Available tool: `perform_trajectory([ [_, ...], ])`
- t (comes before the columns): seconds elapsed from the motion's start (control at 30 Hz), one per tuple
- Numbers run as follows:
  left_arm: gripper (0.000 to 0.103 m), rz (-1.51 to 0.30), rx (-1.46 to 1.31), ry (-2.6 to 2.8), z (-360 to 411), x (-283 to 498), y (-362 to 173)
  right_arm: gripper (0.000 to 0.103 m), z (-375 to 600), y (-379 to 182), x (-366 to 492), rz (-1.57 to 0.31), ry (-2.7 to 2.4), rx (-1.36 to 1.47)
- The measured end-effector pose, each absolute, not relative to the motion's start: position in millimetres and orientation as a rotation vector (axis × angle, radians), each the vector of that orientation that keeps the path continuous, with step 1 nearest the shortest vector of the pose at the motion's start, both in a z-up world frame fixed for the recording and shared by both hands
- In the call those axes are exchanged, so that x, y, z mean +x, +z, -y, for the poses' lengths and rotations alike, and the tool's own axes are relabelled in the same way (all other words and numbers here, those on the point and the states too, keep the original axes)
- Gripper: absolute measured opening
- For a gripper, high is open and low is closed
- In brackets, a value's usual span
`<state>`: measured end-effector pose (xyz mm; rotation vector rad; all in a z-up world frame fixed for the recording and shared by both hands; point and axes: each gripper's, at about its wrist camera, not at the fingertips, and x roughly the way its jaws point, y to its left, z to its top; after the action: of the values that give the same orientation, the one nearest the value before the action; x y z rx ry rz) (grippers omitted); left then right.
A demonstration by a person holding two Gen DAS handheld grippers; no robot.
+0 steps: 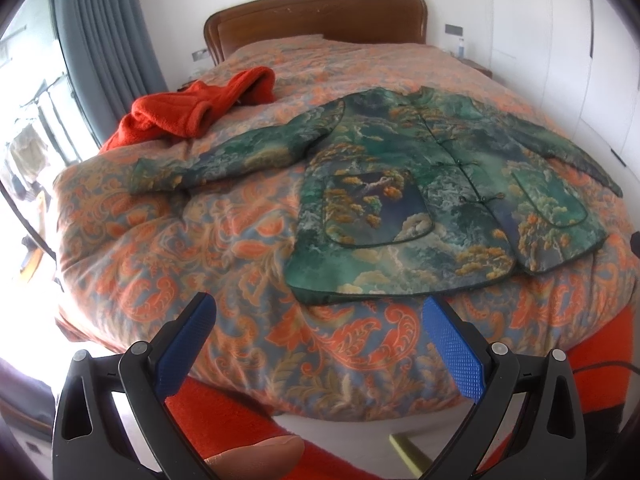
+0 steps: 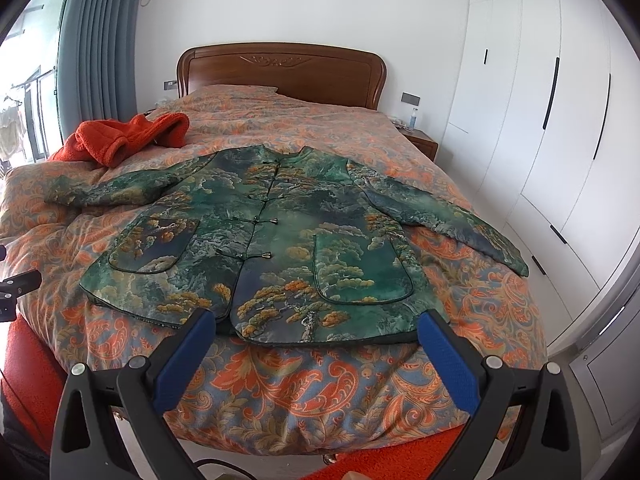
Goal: Fold large clothes
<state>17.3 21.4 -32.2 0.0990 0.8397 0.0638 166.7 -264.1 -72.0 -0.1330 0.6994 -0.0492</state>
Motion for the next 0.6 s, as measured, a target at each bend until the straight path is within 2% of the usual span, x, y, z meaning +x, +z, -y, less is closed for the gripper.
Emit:
perform_trajectory([
  [0.43,0.103,-0.728,-0.019,0.026,-31,18,-14,0.103,271,-64,167,-0.655,-0.063,-0.141],
  [0.6,0.103,-0.637,0.102,0.034,-25,23,-4,0.103,281,-50,160,-0.606,-0.091,-0.161],
])
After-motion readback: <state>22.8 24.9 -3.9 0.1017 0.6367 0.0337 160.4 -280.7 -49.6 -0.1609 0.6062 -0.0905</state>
